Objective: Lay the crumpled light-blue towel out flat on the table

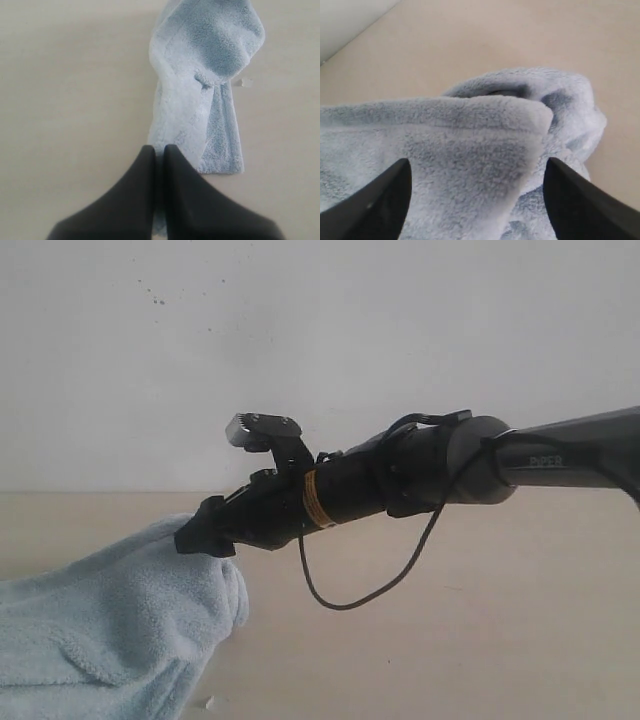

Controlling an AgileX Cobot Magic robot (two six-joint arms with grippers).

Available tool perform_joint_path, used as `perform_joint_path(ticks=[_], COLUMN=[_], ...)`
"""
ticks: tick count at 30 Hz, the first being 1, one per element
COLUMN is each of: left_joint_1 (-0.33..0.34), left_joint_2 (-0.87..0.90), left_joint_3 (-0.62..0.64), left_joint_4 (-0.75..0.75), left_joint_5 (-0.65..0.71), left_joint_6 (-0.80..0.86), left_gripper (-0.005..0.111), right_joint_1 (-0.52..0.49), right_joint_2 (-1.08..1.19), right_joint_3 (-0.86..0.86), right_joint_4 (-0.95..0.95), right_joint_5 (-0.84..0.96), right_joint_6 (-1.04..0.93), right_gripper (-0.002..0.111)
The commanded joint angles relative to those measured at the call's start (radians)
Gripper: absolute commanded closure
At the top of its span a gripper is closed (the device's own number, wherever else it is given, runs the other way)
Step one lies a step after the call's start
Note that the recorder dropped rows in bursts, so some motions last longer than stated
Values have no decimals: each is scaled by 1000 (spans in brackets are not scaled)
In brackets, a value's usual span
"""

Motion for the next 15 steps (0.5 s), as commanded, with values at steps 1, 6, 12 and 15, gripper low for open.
perform_joint_path(ticks=[1,6,12,15], left_joint_1=[2,2,2,2], left_joint_2=[-6,-6,-6,-6], left_joint_3=[2,2,2,2], left_joint_4=[1,-7,-6,-2], left_joint_5=[-17,-29,-32,-38], left_joint_6=[5,5,5,5], left_gripper=[103,103,103,103], right_joint_1=[0,22,29,29], right_joint_2=[27,79,55,36], right_joint_3=[-6,-6,-6,-6], right_joint_4=[5,5,5,7], right_joint_5=[-14,-65,-171,-315], right_joint_6=[-7,-12,-32,-54], right_gripper=[41,61,108,108])
